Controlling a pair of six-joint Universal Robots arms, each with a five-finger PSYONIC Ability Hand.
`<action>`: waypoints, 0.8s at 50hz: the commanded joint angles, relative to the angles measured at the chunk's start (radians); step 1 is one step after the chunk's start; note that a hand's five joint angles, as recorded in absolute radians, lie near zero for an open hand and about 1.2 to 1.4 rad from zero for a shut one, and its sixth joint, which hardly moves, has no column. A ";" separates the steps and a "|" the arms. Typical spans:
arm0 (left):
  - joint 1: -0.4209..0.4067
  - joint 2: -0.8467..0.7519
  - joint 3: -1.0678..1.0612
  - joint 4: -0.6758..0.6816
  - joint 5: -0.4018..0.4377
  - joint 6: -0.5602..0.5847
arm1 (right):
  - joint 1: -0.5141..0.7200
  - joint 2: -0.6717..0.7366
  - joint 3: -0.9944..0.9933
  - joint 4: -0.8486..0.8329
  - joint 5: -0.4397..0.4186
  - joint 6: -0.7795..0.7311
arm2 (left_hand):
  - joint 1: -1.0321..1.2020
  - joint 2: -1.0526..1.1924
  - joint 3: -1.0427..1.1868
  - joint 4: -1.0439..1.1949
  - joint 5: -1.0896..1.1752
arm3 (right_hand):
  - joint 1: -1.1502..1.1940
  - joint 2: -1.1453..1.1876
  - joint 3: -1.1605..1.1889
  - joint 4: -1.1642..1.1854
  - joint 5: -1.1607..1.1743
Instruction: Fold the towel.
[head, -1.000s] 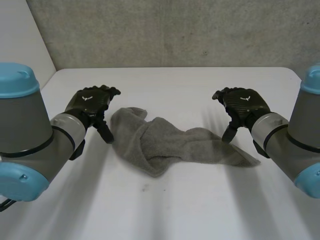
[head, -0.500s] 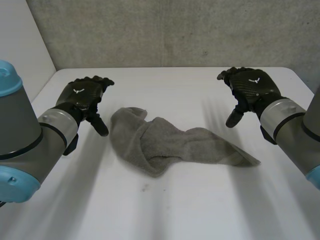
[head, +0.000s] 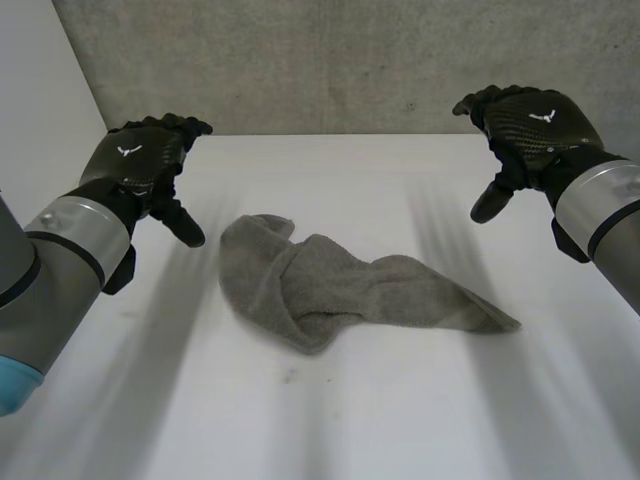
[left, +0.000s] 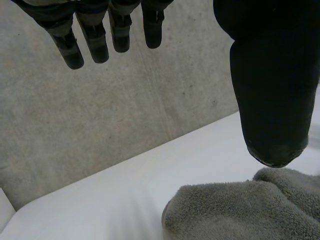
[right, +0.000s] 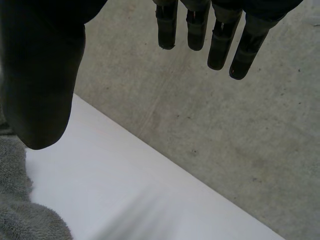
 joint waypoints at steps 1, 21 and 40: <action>0.004 0.040 -0.018 0.001 0.002 -0.008 | -0.007 -0.041 0.004 0.014 -0.009 -0.005 | 0.062 0.062 0.061 0.062 0.050 | -0.057 -0.074 -0.072 -0.086 -0.061; 0.008 0.029 -0.015 0.001 0.009 -0.006 | -0.002 -0.003 0.025 0.012 -0.013 -0.004 | 0.077 0.076 0.076 0.076 0.065 | -0.044 -0.062 -0.060 -0.074 -0.048; 0.017 -0.365 0.070 0.013 0.103 0.005 | 0.032 0.391 0.005 -0.026 -0.007 -0.005 | 0.103 0.103 0.102 0.103 0.091 | 0.024 0.006 0.008 -0.006 0.020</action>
